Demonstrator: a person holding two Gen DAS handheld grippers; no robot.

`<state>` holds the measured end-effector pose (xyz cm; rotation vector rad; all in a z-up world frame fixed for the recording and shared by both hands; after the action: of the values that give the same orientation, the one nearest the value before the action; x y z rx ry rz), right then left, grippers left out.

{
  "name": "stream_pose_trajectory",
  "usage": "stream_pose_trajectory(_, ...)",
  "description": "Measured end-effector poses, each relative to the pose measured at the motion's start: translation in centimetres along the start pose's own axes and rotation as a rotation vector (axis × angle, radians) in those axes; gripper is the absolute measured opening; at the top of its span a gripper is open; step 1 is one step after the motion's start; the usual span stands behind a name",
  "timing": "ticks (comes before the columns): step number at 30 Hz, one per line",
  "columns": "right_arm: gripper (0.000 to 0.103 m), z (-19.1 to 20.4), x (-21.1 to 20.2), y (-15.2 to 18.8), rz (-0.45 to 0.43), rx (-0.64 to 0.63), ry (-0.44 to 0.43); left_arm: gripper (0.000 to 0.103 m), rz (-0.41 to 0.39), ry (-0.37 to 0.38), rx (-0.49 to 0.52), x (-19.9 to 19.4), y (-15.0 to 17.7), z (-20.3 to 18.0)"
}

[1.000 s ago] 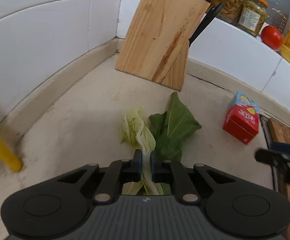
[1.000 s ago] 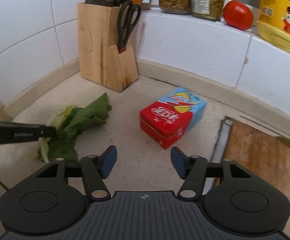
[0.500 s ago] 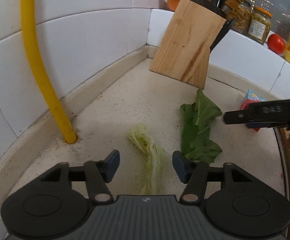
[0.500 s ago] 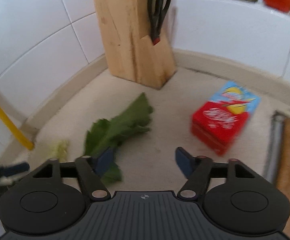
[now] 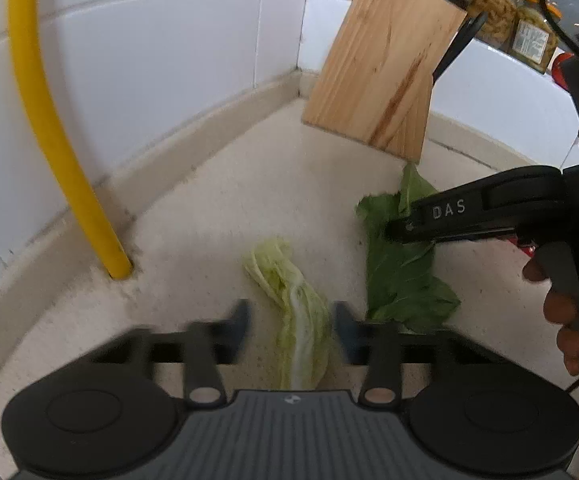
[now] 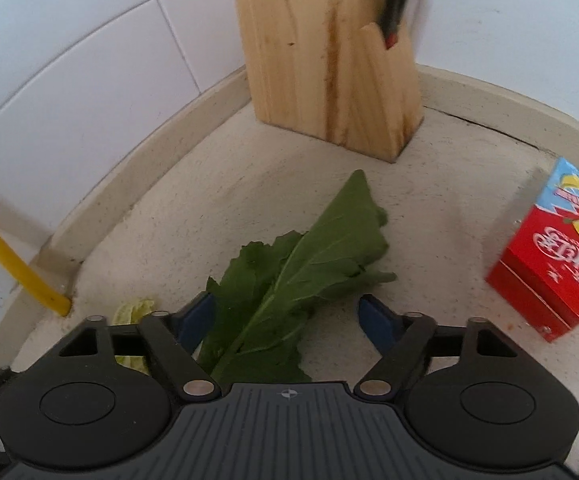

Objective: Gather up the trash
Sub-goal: 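Grasp the pale cabbage leaf with the left tool while the right tool grasps the green leaf, then carry the cabbage leaf and green leaf with both tools over the black bin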

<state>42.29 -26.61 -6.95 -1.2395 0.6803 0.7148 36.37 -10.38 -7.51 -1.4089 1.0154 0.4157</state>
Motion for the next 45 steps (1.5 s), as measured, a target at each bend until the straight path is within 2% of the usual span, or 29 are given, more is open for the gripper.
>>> stream_pose_trajectory(1, 0.035, 0.0, 0.2, 0.0, 0.003, -0.007, -0.005, 0.01, 0.016, 0.022, -0.017, 0.1, 0.0, 0.2)
stream_pose_trajectory(2, 0.017, -0.1, 0.2, 0.1, 0.017, -0.004, -0.014, 0.007, 0.025, 0.036, -0.027, 0.1, 0.1, 0.3)
stream_pose_trajectory(5, 0.011, -0.9, -0.7, 0.6, 0.039, -0.007, -0.045, 0.007, 0.025, 0.043, -0.012, -1.0, 0.8, -0.1)
stream_pose_trajectory(8, 0.008, -2.0, -3.3, 1.4, 0.032, -0.024, -0.066, 0.007, 0.011, 0.072, 0.0, -2.7, 1.3, -0.4)
stream_pose_trajectory(10, 0.008, -2.7, -5.1, 1.8, 0.039, -0.046, -0.079, 0.013, 0.015, 0.088, 0.029, -3.4, 1.7, -0.7)
stream_pose_trajectory(11, 0.009, -3.0, -6.0, 2.1, 0.039, -0.06, -0.075, 0.025, 0.02, 0.095, 0.042, -3.6, 1.9, -0.8)
stream_pose_trajectory(12, 0.01, -3.3, -6.6, 2.3, 0.036, -0.072, -0.057, 0.041, 0.017, 0.092, 0.051, -3.6, 2.1, -0.8)
stream_pose_trajectory(13, 0.017, -3.6, -7.2, 2.6, 0.044, -0.103, -0.033, 0.046, 0.011, 0.082, 0.058, -3.6, 2.3, -0.9)
stream_pose_trajectory(15, 0.03, -4.1, -7.9, 3.1, 0.025, -0.122, 0.007, 0.051, 0.003, 0.066, 0.052, -3.5, 2.4, -0.9)
stream_pose_trajectory(16, 0.059, -4.3, -8.2, 3.3, 0.013, -0.124, 0.021, 0.052, 0.002, 0.066, 0.038, -3.4, 2.4, -0.8)
stream_pose_trajectory(17, 0.083, -4.3, -8.3, 3.6, 0.006, -0.133, 0.028, 0.057, 0.0, 0.067, 0.023, -3.4, 2.4, -0.7)
stream_pose_trajectory(20, 0.082, -4.0, -8.4, 4.3, -0.026, -0.164, 0.032, 0.064, -0.011, 0.041, 0.0, -3.0, 2.5, -0.7)
stream_pose_trajectory(27, 0.084, -3.8, -7.1, 5.8, -0.05, -0.256, 0.111, 0.064, 0.005, 0.007, -0.005, -2.2, 2.8, -2.0)
stream_pose_trajectory(30, 0.085, -4.5, -7.2, 6.1, -0.05, -0.242, 0.095, 0.063, 0.008, 0.002, -0.002, -2.1, 3.0, -2.3)
stream_pose_trajectory(31, 0.085, -4.8, -7.1, 6.2, -0.047, -0.231, 0.088, 0.062, 0.011, -0.011, 0.0, -2.0, 3.0, -2.4)
stream_pose_trajectory(33, 0.085, -5.2, -6.7, 6.3, -0.039, -0.211, 0.106, 0.045, 0.012, -0.032, -0.003, -1.8, 3.1, -2.4)
stream_pose_trajectory(36, 0.076, -5.7, -6.6, 6.8, -0.033, -0.19, 0.082, 0.028, 0.01, -0.051, -0.01, -1.8, 3.0, -2.4)
stream_pose_trajectory(37, 0.064, -5.9, -6.5, 6.9, -0.018, -0.177, 0.071, 0.026, 0.012, -0.06, -0.011, -1.8, 2.9, -2.5)
stream_pose_trajectory(39, 0.055, -6.1, -6.4, 7.0, -0.022, -0.165, 0.076, 0.01, 0.013, -0.059, -0.018, -1.8, 2.9, -2.6)
stream_pose_trajectory(40, 0.045, -6.2, -6.4, 7.0, -0.02, -0.161, 0.095, 0.007, 0.014, -0.057, -0.025, -1.8, 3.0, -2.6)
stream_pose_trajectory(41, 0.027, -6.3, -6.6, 6.9, -0.021, -0.151, 0.118, 0.005, 0.015, -0.054, -0.031, -1.9, 3.0, -2.7)
stream_pose_trajectory(42, 0.018, -6.5, -6.7, 6.9, -0.017, -0.137, 0.111, 0.005, 0.018, -0.053, -0.032, -1.9, 3.1, -2.8)
stream_pose_trajectory(45, 0.012, -6.8, -7.7, 7.2, -0.007, -0.108, 0.048, 0.004, 0.021, -0.05, -0.029, -2.5, 3.5, -3.2)
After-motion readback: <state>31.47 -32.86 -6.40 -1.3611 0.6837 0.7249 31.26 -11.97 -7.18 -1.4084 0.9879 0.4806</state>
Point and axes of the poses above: each gripper's, at about its wrist camera, not at the fingertips, and x roughly the way its jaws point, z to its left, y to its underside, the point moved 1 cm from there along x, roughly the way its jaws point, and after that the axes turned 1 degree about x, right-handed, at the moved point
